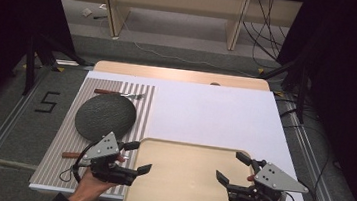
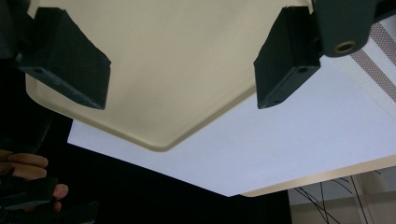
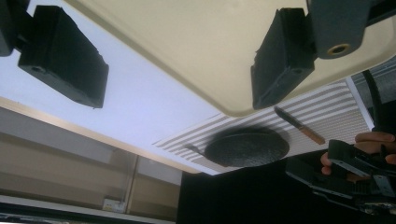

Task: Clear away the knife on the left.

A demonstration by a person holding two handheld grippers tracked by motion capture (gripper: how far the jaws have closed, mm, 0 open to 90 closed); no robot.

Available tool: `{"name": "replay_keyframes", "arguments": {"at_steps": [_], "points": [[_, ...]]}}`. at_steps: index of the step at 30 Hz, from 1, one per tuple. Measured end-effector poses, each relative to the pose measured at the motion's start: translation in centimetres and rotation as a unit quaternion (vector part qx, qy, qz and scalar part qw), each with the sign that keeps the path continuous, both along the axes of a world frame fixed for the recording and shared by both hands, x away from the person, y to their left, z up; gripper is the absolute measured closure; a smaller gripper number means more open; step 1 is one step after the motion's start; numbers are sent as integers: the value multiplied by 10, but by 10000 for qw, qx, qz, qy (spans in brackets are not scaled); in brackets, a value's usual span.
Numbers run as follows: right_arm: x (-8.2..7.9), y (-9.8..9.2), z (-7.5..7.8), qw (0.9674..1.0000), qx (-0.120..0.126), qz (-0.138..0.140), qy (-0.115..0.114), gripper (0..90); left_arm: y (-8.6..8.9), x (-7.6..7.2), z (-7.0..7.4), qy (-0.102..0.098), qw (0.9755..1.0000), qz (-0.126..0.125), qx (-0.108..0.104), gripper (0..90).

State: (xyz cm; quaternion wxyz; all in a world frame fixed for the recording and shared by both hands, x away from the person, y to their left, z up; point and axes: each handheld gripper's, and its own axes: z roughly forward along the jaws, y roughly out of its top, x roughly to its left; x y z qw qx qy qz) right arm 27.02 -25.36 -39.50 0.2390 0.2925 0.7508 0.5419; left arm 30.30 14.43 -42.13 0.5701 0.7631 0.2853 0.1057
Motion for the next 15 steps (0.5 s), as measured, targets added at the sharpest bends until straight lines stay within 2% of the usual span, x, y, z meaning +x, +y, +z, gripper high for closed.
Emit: {"name": "replay_keyframes", "arguments": {"at_steps": [2, 4, 5, 9, 15], "points": [[0, 0, 0, 10000, -1, -7, 9, 201, -1, 1, 0, 124, 9998, 2, -122, 181], [0, 0, 0, 10000, -3, -12, 9, 200, -2, 3, 1, 280, 9989, -39, -385, 182], [1, 0, 0, 10000, -4, -19, 13, 201, -4, 3, 1, 303, 9987, -47, -411, 183], [1, -1, 0, 10000, 8, -24, 9, 200, -10, 2, 0, 219, 9996, -94, -149, 183], [1, -1, 0, 10000, 8, -22, 15, 200, -16, 3, 0, 161, 9996, -202, 90, 183]]}}
